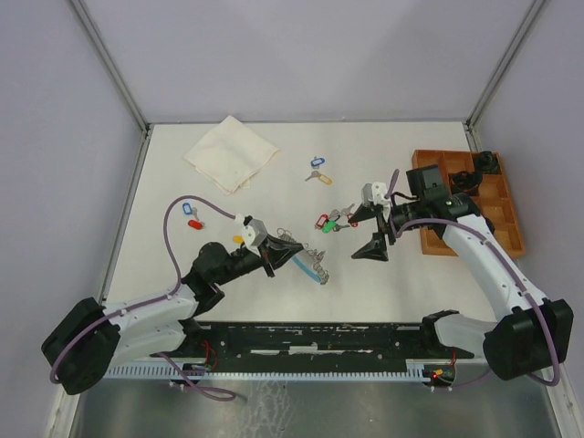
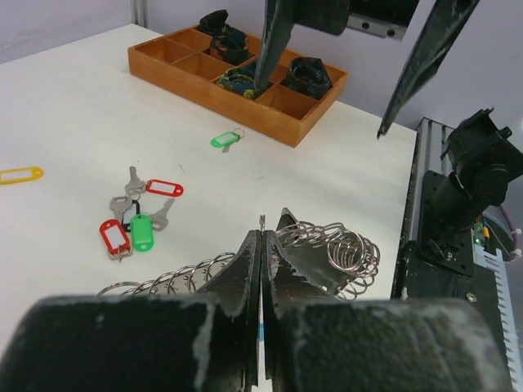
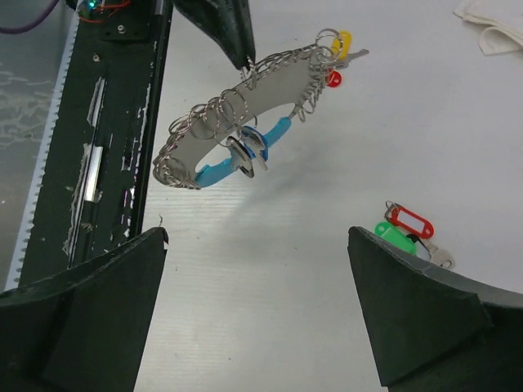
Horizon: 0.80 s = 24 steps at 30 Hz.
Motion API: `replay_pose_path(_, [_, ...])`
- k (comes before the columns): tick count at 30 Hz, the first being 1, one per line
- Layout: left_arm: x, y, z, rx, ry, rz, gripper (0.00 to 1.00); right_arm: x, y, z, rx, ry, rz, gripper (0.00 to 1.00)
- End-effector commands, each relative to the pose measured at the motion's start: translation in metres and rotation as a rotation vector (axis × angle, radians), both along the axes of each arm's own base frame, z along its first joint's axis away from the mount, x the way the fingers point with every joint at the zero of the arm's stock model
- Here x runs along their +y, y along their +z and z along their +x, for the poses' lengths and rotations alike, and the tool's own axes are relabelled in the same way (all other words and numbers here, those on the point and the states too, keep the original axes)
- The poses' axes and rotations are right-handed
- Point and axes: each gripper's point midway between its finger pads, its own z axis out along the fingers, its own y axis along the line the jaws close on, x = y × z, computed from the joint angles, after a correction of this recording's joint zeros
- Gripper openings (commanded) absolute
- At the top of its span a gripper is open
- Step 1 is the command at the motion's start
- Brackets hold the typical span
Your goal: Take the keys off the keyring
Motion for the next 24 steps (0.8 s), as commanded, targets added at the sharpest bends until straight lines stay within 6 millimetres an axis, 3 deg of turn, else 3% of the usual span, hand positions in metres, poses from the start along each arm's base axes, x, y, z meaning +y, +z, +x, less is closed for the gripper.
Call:
replay_pose_path(1, [-0.010,0.055,-0.001,-0.078,-0.121,-0.111,0.03,0.008,0.001,-0.009,-0.161,0.144,0.086,1.00])
replay_pose_path(7, [-0.021,0.055,0.003,0.011,-0.238,-0.092,0.03,0.008,-0.012,-0.012,-0.216,0.196,-0.002,0.96])
replay_pose_path(10, [-0.022,0.059,0.007,0.076,-0.275,-0.111,0.03,0.010,-0.017,-0.004,-0.260,0.157,-0.060,0.94])
replay_pose_path(13, [-0.023,0.063,0.014,0.161,-0.312,-0.138,0.03,0.013,-0.014,-0.003,-0.306,0.148,-0.076,0.95])
replay_pose_path(18, [-0.026,0.076,0.008,0.277,-0.473,-0.177,0.03,0.021,-0.013,-0.006,-0.326,0.168,-0.069,0.93])
replay_pose_path(24, [-0.033,0.058,0.002,0.349,-0.582,-0.071,0.03,0.022,-0.010,0.005,-0.338,0.109,-0.076,0.95])
